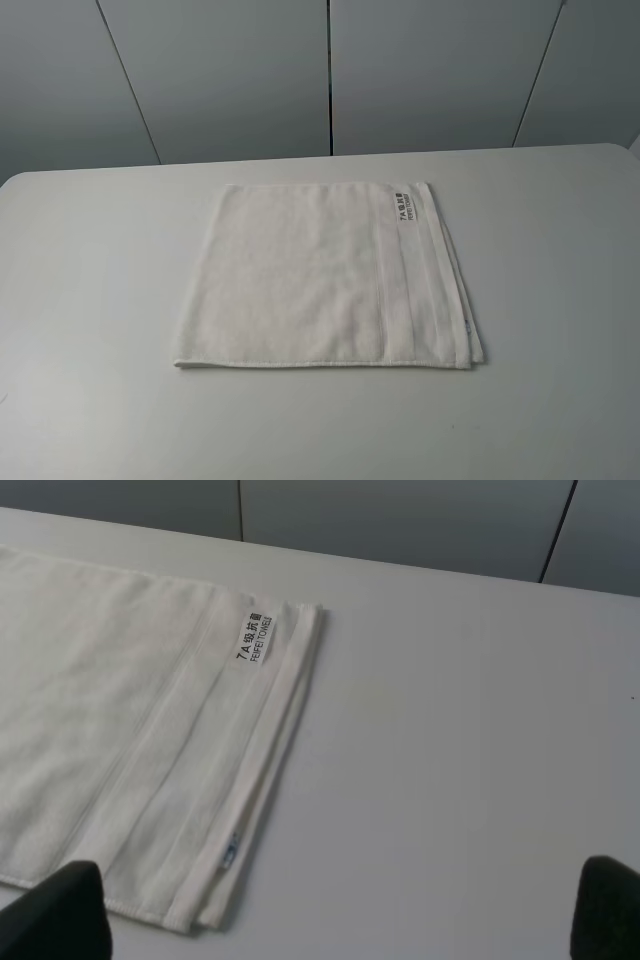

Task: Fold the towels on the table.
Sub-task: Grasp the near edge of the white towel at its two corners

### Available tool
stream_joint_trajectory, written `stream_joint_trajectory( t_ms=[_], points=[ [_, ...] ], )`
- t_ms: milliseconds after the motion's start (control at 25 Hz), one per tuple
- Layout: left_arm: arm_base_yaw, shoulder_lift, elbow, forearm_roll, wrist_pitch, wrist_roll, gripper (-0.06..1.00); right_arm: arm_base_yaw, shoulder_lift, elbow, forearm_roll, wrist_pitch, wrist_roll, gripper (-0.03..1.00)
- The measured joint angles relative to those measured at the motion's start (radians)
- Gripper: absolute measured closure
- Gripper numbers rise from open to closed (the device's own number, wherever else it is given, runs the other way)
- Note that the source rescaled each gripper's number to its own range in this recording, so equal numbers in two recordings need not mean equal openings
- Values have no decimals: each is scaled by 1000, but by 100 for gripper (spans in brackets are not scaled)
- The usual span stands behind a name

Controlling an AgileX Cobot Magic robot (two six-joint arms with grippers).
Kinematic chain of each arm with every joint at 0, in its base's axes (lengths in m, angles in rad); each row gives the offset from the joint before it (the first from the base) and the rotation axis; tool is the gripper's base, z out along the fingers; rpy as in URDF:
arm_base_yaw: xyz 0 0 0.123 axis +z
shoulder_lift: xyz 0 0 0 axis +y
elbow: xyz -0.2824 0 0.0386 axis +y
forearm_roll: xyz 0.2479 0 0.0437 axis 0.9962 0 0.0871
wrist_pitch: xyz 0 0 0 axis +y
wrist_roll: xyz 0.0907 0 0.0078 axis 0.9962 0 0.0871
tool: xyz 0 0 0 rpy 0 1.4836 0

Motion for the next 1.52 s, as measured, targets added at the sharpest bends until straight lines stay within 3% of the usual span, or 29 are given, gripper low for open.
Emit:
stream_joint_trajectory(
  t_ms=[640, 1520],
  points=[
    [0, 0, 0, 2, 0, 0, -4, 0, 0, 0, 2, 0, -1, -3],
    [0, 0, 0, 2, 0, 0, -4, 0, 0, 0, 100, 4, 3, -3]
  ],
)
